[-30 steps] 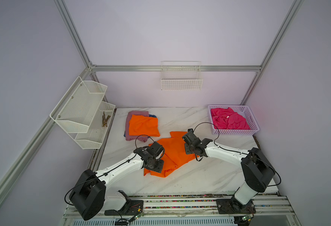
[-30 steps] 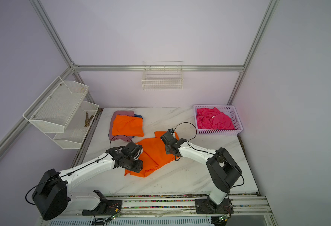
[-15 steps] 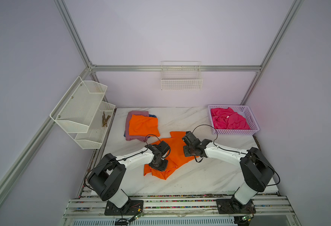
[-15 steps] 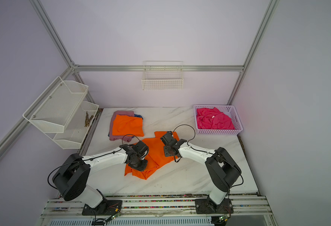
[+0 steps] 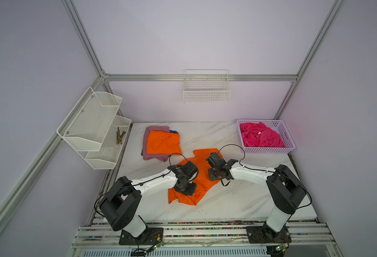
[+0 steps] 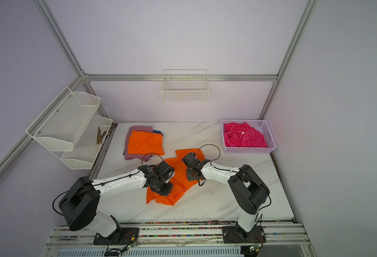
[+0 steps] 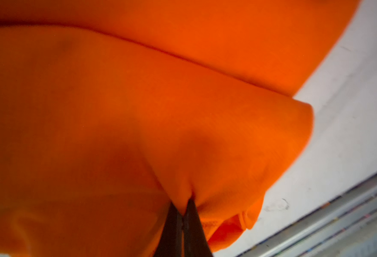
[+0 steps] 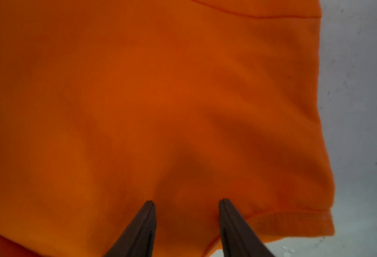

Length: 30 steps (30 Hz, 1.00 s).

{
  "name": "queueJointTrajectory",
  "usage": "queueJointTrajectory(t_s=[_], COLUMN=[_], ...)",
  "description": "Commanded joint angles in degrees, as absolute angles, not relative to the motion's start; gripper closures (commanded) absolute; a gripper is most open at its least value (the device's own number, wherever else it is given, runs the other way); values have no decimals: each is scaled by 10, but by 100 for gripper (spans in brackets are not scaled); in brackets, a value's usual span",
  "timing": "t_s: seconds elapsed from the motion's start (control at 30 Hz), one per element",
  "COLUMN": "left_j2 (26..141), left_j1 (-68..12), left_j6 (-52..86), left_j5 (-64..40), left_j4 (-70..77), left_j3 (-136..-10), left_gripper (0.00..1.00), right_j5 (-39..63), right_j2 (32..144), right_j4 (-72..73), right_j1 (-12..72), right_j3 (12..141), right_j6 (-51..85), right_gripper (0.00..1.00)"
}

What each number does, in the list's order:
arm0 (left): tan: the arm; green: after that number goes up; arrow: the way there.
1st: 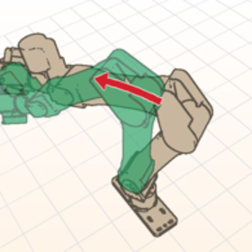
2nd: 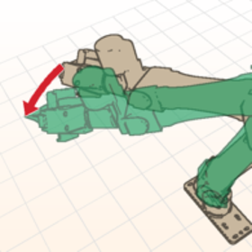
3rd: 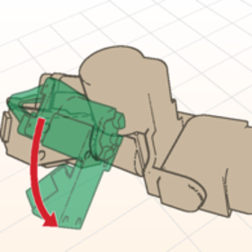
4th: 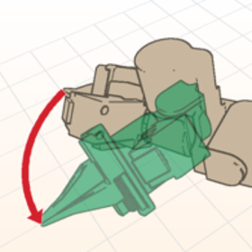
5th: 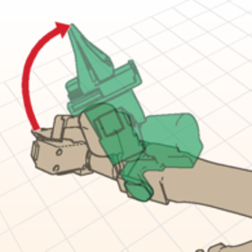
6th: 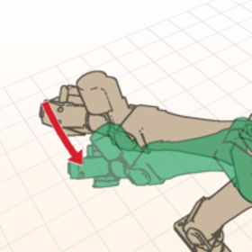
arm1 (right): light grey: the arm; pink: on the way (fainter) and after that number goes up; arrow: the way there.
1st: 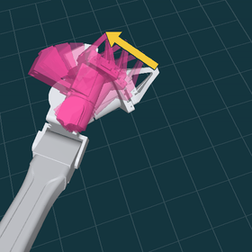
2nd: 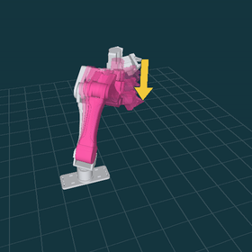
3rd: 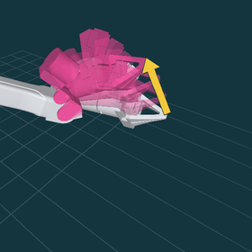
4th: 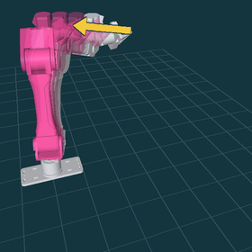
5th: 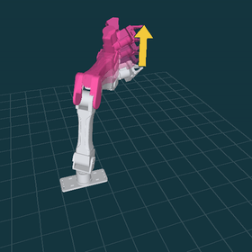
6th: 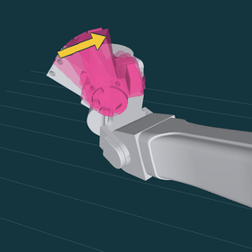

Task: Fold and stack t-shirts
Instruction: Flatten out the T-shirt at the center of the board.

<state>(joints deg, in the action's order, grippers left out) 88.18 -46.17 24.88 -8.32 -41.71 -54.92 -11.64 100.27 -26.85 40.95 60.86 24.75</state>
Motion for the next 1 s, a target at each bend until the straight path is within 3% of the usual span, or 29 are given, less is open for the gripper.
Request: queueJointTrajectory(t_s=[0.0,0.13,0.2,0.3,0.57,0.77,0.97], left_j2=[849,818,784,756,724,708,724], left_j1=[-494,-514,-514,-514,-519,-517,-518], left_j6=[273,288,295,308,325,350,353], left_j5=[-185,-191,-153,-110,-113,-1,30], left_j4=[-418,-455,-478,-494,-502,-526,-513], left_j3=[-571,-578,-584,-584,-569,-577,-584], left_gripper=[100,100,85,71,71,68,69], right_j5=[-154,-174,-180,-203,-183,-163,-125], right_j2=[1010,1018,1026,1050,1161,1224,1254], right_j4=[-270,-269,-265,-265,-276,-322,-346], right_j1=[409,398,392,384,294,255,245], right_j3=[628,657,678,721,865,964,1019], right_j6=[234,226,214,190,154,140,131], right_gripper=[47,46,46,45,44,43,43])
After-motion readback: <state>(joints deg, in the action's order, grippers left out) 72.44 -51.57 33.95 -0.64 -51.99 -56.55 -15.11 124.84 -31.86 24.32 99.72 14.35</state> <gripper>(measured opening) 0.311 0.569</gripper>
